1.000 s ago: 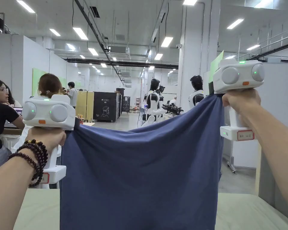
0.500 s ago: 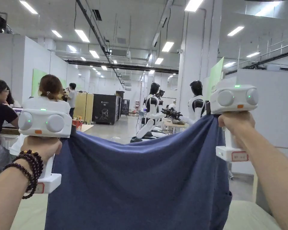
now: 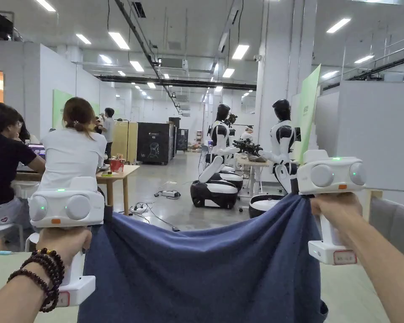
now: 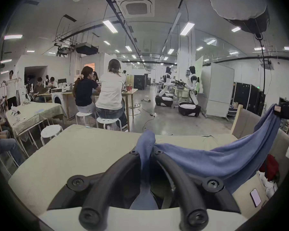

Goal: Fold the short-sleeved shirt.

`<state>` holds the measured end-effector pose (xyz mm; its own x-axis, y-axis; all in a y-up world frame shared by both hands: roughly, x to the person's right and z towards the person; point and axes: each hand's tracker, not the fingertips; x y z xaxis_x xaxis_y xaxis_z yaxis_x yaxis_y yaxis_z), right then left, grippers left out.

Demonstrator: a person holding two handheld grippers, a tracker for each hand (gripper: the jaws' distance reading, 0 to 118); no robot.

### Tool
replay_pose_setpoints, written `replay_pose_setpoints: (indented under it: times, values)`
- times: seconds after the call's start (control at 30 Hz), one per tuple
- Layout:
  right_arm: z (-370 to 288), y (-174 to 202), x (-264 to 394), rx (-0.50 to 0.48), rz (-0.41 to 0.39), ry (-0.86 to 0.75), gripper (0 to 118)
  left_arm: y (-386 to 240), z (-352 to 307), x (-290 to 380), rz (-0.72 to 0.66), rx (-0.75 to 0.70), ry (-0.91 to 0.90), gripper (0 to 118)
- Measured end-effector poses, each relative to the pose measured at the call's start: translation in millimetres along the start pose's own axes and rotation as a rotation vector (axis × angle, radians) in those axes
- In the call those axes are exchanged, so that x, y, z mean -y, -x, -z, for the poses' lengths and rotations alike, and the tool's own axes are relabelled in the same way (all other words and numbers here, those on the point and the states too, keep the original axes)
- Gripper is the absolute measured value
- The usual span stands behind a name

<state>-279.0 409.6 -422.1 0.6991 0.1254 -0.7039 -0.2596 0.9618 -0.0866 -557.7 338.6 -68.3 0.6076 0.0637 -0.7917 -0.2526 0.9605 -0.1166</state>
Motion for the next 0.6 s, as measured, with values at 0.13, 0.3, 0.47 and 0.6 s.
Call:
replay_pose_setpoints:
  times: [0.13, 0.3, 0.47, 0.6]
  values:
    - [-31.4, -3.8, 26.8, -0.013, -0.011, 0.010, 2, 2.7, -35.2, 27.1, -0.005, 0.009, -0.006, 7]
    - [-88.0, -15.1, 83.8, -0.058, 0.043, 0.060, 2, 10.4, -92.2, 87.1, 0.045, 0.032, 0.022, 7]
    - [-138.1, -21.5, 155.1, -0.062, -0.015, 0.116, 2, 24.5, -143.3, 148.4, 0.047, 0.046, 0.078, 7]
    - [-177.9, -30.1, 218.5, -0.087, -0.044, 0.175, 2, 32.7, -180.8, 197.6, 0.070, 0.052, 0.115, 7]
